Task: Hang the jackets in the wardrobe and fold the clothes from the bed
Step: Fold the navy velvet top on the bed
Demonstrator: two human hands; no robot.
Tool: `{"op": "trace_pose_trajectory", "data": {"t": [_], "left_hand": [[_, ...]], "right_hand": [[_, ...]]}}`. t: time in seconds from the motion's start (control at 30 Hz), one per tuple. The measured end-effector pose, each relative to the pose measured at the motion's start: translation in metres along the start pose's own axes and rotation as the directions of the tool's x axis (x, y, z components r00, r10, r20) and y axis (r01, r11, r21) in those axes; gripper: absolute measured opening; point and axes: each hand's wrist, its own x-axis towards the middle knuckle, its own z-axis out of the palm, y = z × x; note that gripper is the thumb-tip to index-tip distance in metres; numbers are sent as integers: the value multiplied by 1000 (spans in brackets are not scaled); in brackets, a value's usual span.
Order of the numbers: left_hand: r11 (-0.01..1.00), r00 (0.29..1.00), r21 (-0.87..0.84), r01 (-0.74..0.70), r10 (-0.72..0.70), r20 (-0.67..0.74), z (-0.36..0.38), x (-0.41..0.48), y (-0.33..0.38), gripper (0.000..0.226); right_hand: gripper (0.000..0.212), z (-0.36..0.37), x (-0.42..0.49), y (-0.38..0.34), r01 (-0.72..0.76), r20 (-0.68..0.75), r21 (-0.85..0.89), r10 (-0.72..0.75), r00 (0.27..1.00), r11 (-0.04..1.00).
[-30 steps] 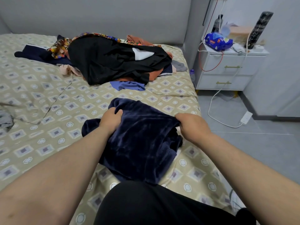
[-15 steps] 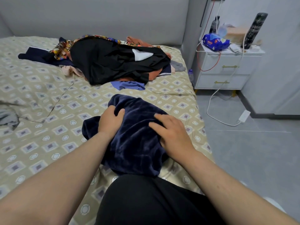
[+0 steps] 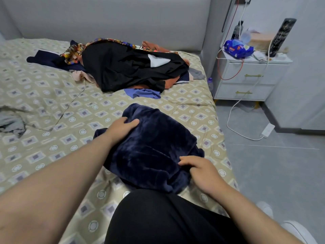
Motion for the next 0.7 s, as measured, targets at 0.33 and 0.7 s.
{"op": "trace_pose_trajectory", "data": {"t": [0.33, 0.7], "left_hand": [[986, 940, 7, 164, -159, 302, -45, -10, -38, 91], [864, 804, -218, 453, -291, 519, -26, -49, -46, 50]], "right_hand": [[59, 9, 7, -31, -534, 376, 742, 408, 832, 406], [74, 23, 49, -17, -452, 249, 794, 462, 851, 406]]}}
